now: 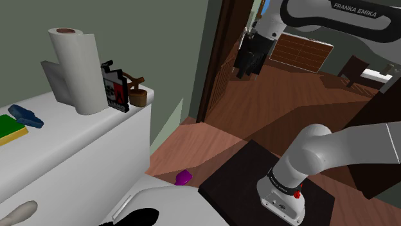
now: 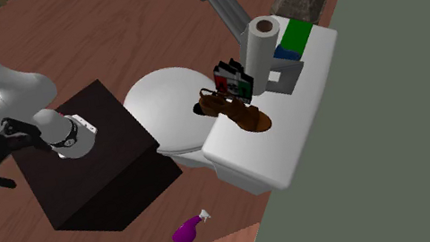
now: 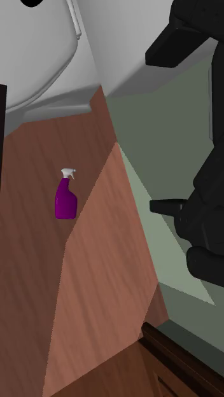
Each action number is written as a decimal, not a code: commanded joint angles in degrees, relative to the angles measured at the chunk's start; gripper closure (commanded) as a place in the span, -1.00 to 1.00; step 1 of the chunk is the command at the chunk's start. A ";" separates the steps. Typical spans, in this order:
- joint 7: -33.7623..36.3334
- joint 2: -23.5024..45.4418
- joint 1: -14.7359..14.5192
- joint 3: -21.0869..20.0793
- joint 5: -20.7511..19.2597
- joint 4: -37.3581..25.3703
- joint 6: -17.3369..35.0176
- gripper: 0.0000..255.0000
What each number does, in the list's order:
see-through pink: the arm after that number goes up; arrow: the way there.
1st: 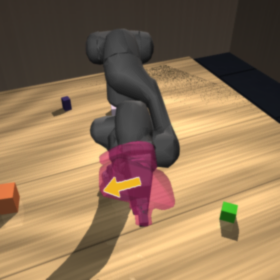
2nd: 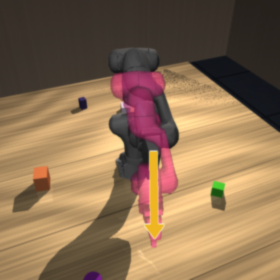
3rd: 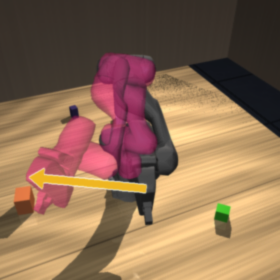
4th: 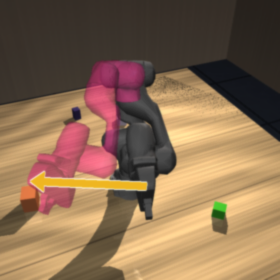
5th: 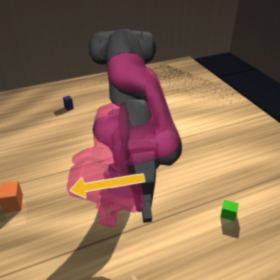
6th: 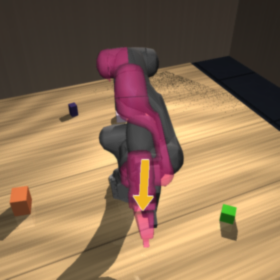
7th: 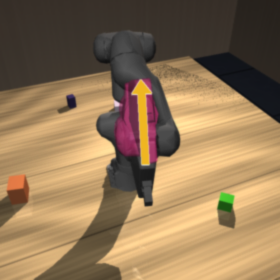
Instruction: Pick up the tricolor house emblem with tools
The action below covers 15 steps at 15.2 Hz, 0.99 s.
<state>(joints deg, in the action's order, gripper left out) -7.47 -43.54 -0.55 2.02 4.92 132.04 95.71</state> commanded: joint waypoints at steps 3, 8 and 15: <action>1.47 1.59 -1.08 -2.06 1.12 -0.94 1.52 -1.00; 5.10 6.23 -3.45 -7.17 3.22 -4.19 5.18 -1.00; 10.28 14.09 -5.83 -14.30 4.17 -10.79 9.65 -1.00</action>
<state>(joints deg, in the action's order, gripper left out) 1.83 -31.38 -6.11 -11.06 9.12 122.97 104.63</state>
